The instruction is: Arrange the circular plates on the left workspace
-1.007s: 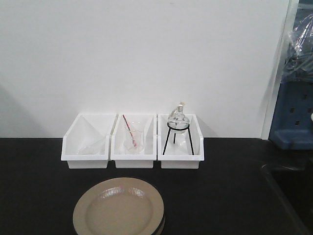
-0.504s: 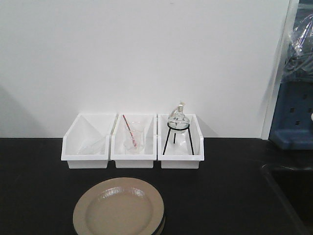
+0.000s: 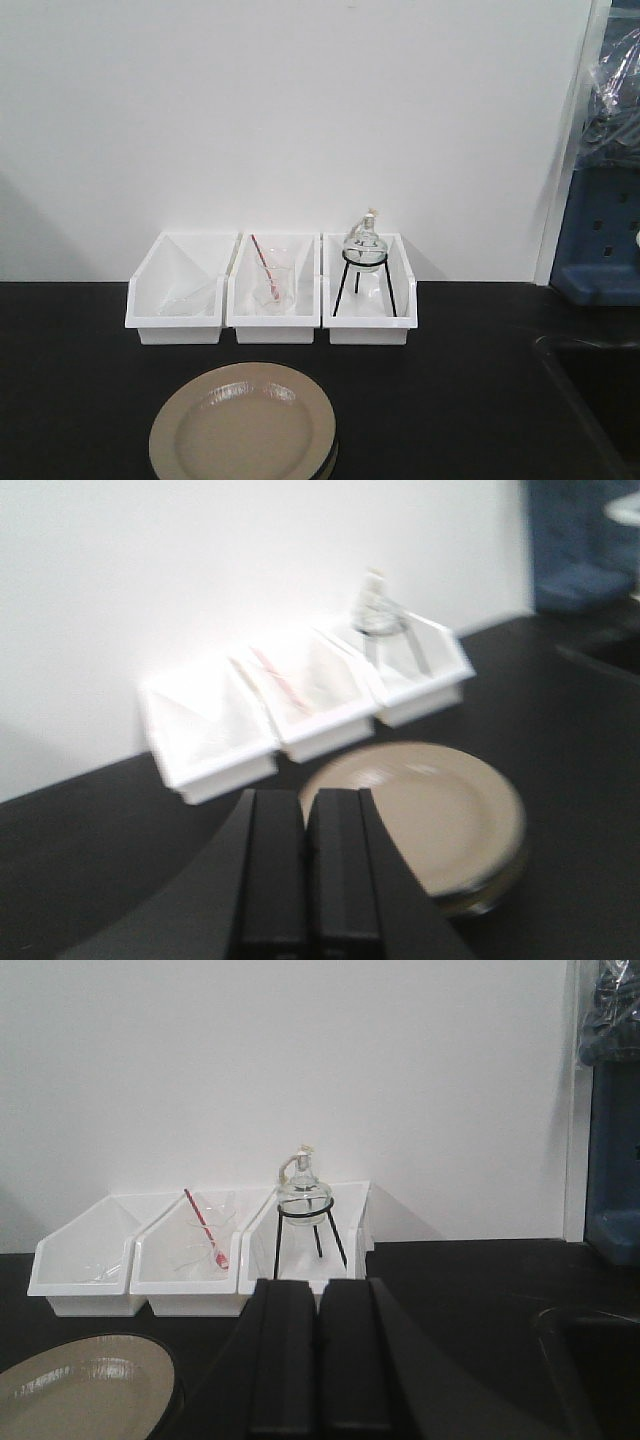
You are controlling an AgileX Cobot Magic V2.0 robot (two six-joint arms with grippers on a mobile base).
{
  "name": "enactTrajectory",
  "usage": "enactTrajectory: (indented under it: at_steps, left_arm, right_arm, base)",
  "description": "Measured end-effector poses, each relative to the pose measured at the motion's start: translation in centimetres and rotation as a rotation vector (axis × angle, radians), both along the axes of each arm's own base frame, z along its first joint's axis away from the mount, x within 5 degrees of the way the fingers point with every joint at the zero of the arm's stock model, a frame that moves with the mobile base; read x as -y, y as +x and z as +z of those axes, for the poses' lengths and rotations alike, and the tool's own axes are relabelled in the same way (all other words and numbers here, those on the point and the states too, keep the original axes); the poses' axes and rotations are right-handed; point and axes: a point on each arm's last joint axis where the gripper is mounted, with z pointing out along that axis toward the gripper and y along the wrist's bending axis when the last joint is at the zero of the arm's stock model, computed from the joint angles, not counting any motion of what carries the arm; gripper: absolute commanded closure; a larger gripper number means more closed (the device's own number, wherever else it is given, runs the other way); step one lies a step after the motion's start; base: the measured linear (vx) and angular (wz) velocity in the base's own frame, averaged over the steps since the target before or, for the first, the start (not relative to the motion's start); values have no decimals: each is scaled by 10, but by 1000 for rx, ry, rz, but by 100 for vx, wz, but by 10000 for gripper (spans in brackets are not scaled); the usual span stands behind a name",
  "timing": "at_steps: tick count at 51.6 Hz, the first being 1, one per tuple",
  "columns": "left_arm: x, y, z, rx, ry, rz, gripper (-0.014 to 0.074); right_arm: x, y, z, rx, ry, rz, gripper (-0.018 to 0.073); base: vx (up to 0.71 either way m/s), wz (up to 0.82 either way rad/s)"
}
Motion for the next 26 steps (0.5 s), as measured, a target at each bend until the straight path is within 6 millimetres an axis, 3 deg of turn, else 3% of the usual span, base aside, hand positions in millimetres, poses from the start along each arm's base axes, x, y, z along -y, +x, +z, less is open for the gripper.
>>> enactTrajectory:
  at_steps: [6,20,26]
  left_arm:
    - [-12,2,-32,19,-14,136,596]
    - [-29,-4,-139,119,-147,331,596]
    - [-29,-5,-150,117,-183,335,596]
  right_arm:
    - [0,0,0,0,0,0,563]
    - [0,0,0,0,0,0,563]
    - [0,0,0,0,0,-1,563]
  base:
    - [0,0]
    - [0,0]
    - [0,0]
